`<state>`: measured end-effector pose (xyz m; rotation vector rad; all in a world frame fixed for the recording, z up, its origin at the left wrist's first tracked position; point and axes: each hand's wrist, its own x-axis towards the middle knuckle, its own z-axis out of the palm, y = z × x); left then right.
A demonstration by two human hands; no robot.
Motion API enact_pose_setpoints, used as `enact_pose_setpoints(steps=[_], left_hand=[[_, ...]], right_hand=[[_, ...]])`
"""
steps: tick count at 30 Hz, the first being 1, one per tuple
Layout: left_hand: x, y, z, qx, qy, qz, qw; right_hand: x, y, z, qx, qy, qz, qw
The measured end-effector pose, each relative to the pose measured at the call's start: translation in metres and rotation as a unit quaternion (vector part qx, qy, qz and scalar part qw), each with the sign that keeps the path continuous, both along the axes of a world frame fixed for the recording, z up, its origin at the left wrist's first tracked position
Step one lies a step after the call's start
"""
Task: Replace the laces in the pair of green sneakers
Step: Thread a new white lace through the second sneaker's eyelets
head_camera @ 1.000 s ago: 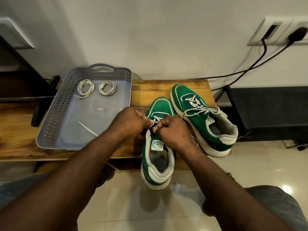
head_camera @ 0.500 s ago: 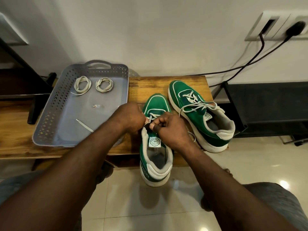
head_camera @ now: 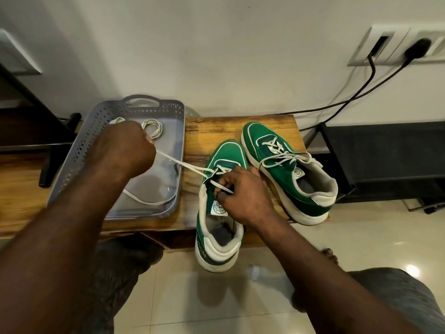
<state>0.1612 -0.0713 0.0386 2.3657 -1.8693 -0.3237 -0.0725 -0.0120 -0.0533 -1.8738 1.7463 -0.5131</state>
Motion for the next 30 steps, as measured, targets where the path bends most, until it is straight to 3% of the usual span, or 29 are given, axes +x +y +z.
enact_pose_setpoints(steps=[2, 6, 9, 12, 14, 16, 17, 18, 19, 21, 22, 23, 24, 25, 27, 28, 30], left_hand=[[-0.005, 0.006, -0.001, 0.034, -0.024, -0.020, 0.999], [-0.041, 0.020, -0.004, -0.033, 0.125, -0.161, 0.978], [-0.063, 0.019, -0.021, 0.039, 0.113, -0.221, 0.968], [-0.072, 0.021, -0.029, 0.107, 0.072, -0.223, 0.966], [-0.074, 0.019, -0.028, 0.091, 0.070, -0.216, 0.970], [-0.072, 0.018, -0.019, 0.046, 0.113, -0.189, 0.974], [-0.069, 0.017, -0.013, 0.013, 0.182, -0.153, 0.971], [-0.065, 0.016, -0.007, -0.016, 0.292, -0.099, 0.951], [-0.060, 0.014, 0.000, -0.035, 0.428, -0.037, 0.902], [-0.050, 0.013, 0.015, -0.040, 0.660, 0.054, 0.748], [-0.045, 0.013, 0.019, -0.039, 0.721, 0.073, 0.688], [-0.040, 0.013, 0.021, -0.044, 0.743, 0.086, 0.663], [-0.037, 0.012, 0.022, -0.058, 0.730, 0.096, 0.674], [-0.033, 0.011, 0.022, -0.080, 0.677, 0.096, 0.725], [-0.027, 0.010, 0.017, -0.110, 0.473, 0.041, 0.873], [-0.026, 0.010, 0.014, -0.101, 0.361, -0.009, 0.927], [-0.030, 0.015, 0.008, -0.013, 0.204, -0.112, 0.972]], right_hand=[[0.000, 0.000, -0.001, 0.001, 0.004, 0.001, 1.000], [0.001, 0.001, 0.000, -0.006, 0.022, 0.004, 1.000], [0.002, 0.003, 0.002, -0.020, 0.058, -0.001, 0.998], [0.002, 0.005, 0.005, -0.036, 0.089, -0.007, 0.995], [0.001, 0.006, 0.007, -0.040, 0.105, -0.016, 0.994], [0.001, 0.007, 0.006, -0.040, 0.115, -0.020, 0.992], [0.002, 0.007, 0.006, -0.037, 0.116, -0.021, 0.992], [0.002, 0.008, 0.005, -0.033, 0.112, -0.024, 0.993], [0.002, 0.008, 0.005, -0.030, 0.106, -0.030, 0.994], [0.003, 0.008, 0.005, -0.028, 0.097, -0.036, 0.994], [0.003, 0.008, 0.005, -0.028, 0.100, -0.036, 0.994], [0.004, 0.008, 0.005, -0.029, 0.104, -0.035, 0.994], [0.004, 0.008, 0.005, -0.032, 0.107, -0.037, 0.993], [0.004, 0.008, 0.005, -0.036, 0.109, -0.040, 0.993], [0.004, 0.008, 0.005, -0.042, 0.113, -0.045, 0.992], [0.004, 0.008, 0.005, -0.041, 0.114, -0.043, 0.992], [0.004, 0.008, 0.005, -0.039, 0.103, -0.040, 0.993]])
